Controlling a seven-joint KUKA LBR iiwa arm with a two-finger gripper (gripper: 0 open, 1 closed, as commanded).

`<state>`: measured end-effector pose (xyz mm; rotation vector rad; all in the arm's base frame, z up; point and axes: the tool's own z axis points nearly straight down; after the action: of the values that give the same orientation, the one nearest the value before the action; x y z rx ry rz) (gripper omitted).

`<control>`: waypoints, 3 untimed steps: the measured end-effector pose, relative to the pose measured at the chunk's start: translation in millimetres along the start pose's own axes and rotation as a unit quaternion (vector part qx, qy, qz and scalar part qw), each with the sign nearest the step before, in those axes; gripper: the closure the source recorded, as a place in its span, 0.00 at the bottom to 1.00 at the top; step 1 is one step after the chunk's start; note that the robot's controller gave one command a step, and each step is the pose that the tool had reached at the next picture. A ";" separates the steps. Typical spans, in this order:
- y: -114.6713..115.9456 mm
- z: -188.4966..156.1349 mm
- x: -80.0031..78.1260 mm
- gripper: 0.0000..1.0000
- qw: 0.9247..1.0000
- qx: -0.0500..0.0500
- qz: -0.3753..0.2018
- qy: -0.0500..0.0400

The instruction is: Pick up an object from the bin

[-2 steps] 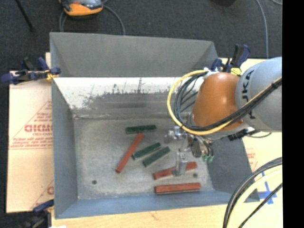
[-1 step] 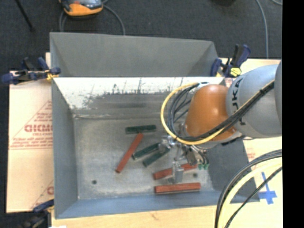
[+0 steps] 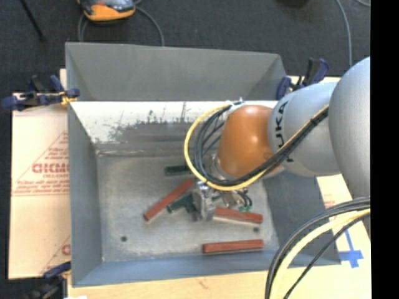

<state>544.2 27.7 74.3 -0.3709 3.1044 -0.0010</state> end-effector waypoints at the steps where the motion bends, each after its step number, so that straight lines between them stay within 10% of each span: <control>1: 0.6 3.3 3.4 0.00 1.000 -0.001 -0.001 0.005; 2: 0.3 2.1 2.3 1.00 1.000 0.000 -0.001 0.004; 3: 0.3 2.1 2.3 1.00 1.000 0.000 -0.001 0.004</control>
Offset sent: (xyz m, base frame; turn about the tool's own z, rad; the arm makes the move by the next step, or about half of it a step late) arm 0.0000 0.0000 0.0000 0.0000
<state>541.9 27.4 72.1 -0.3749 3.1110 -0.0014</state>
